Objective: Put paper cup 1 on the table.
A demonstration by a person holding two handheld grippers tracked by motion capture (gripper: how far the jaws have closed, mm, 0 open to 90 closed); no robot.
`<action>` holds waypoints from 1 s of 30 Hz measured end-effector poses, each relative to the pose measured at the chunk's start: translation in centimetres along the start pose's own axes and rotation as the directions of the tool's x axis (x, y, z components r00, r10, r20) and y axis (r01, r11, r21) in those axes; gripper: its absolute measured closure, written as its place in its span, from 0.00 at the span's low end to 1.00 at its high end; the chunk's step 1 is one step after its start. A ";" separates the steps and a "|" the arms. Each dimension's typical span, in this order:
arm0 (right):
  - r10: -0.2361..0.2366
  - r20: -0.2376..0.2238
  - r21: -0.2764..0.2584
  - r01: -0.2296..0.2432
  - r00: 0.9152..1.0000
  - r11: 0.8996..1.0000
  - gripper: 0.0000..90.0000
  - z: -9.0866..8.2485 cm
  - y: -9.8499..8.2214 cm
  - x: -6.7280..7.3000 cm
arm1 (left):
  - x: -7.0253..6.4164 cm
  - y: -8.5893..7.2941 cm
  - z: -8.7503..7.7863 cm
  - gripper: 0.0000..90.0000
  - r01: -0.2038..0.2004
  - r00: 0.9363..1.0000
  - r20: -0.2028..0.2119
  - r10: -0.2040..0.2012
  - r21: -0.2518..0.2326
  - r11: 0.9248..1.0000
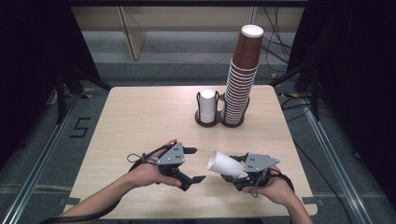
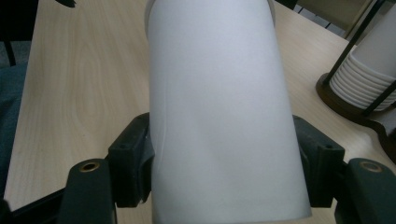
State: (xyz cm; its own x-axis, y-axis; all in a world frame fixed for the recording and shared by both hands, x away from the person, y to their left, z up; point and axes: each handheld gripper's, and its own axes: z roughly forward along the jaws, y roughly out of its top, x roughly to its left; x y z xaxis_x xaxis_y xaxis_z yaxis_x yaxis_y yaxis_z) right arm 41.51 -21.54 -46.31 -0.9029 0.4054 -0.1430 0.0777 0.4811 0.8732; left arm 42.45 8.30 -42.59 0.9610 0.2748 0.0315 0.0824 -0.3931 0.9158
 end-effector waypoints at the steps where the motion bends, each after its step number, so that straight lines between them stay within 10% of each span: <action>1: 0.008 0.005 -0.005 -0.008 1.000 1.000 0.37 0.0 0.0 0.0 | 0.1 0.0 0.0 0.07 0.003 1.000 0.003 -0.003 -0.005 1.000; 30: -0.037 -0.039 -0.043 0.036 0.999 0.998 0.37 0.8 0.6 0.7 | 2.3 0.4 2.9 0.08 0.039 0.993 0.108 -0.040 0.015 0.999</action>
State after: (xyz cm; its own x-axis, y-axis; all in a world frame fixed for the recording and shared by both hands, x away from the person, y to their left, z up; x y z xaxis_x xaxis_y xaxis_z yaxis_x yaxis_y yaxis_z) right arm 41.27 -20.39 -46.25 -0.9212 0.3561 -0.1570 0.0273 0.4617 0.8866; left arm 45.46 6.22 -43.36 0.9798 0.1937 -0.0488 0.1235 -0.3956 0.9101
